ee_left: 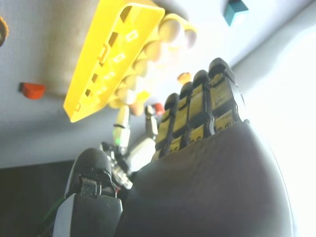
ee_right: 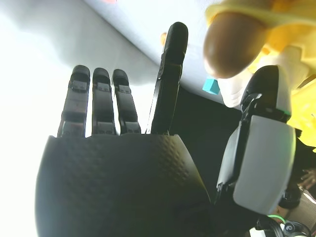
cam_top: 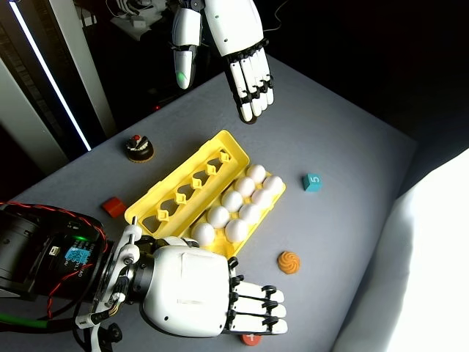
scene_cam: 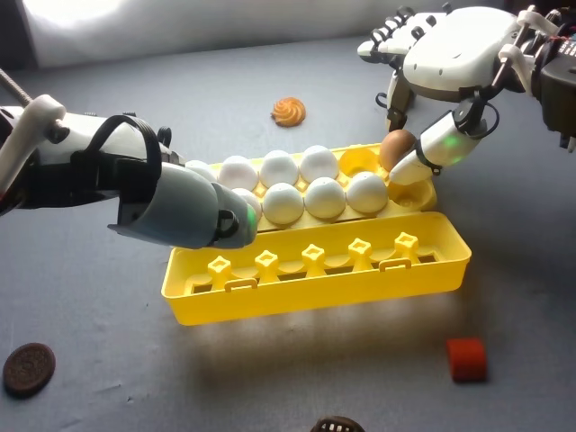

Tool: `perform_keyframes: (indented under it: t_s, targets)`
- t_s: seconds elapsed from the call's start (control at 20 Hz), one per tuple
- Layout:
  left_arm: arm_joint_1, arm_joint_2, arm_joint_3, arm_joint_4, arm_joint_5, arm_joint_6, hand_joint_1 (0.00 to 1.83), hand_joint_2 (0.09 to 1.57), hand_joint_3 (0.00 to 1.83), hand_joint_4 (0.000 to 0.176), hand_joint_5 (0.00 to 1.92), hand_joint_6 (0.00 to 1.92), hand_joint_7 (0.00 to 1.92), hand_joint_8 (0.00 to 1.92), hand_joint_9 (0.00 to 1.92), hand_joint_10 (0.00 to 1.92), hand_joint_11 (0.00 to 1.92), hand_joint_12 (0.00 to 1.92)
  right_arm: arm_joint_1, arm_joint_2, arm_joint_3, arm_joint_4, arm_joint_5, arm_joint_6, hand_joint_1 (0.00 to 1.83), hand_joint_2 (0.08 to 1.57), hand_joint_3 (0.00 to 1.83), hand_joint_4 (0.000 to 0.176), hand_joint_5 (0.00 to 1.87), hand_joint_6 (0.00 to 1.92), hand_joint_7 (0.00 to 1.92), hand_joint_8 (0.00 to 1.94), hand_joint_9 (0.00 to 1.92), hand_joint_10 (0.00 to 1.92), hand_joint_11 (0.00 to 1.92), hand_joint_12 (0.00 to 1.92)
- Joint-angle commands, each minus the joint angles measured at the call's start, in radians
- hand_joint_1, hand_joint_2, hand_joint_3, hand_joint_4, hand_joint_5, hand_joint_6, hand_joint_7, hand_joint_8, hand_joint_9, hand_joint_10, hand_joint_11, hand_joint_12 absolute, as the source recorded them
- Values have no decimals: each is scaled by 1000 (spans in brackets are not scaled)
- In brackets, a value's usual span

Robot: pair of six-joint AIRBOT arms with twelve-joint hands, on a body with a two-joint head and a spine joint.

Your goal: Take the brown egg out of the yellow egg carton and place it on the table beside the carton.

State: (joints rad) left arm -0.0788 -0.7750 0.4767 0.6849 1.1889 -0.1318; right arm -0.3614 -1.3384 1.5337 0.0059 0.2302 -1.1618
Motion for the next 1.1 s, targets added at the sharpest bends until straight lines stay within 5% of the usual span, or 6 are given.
perform_keyframes:
  t_s: [0.0, 0.1, 0.15, 0.25, 0.45, 1.05]
  targets:
    - [-8, 1, -4, 72, -29, 1, 0, 1219, 1, 0, 0, 0, 0, 0, 0, 0, 0, 0, 5, 3, 4, 1, 113, 5, 581, 839, 13, 162, 976, 23, 14, 3, 0, 0, 0, 0]
    - [-7, 1, -4, 73, -29, 1, 0, 1225, 3, 0, 7, 2, 0, 0, 0, 0, 0, 0, 5, -2, 4, 1, 113, 5, 650, 844, 14, 173, 1022, 20, 85, 2, 0, 0, 0, 0]
    - [-7, 1, -4, 74, -29, 1, 0, 1223, 2, 0, 1, 0, 0, 0, 0, 0, 0, 0, 5, -4, 4, 1, 114, 5, 792, 811, 1, 151, 1111, 34, 154, 5, 0, 0, 0, 0]
    - [-7, 1, -4, 77, -29, 1, 0, 1221, 1, 0, 3, 1, 0, 0, 0, 0, 0, 0, 6, -11, 4, 1, 116, 5, 930, 797, 0, 175, 1223, 73, 223, 20, 0, 0, 0, 0]
    - [-7, 1, -4, 93, -28, 1, 0, 1217, 0, 0, 16, 6, 8, 3, 0, 0, 0, 0, 15, -18, 4, -2, 117, 4, 1100, 978, 5, 176, 1284, 469, 243, 3, 0, 0, 0, 0]
    - [-5, 1, -5, 84, -34, 1, 0, 1219, 0, 0, 8, 3, 0, 0, 0, 0, 0, 0, 81, 3, -6, -24, 126, 4, 1125, 950, 0, 176, 1457, 123, 346, 4, 0, 0, 0, 0]
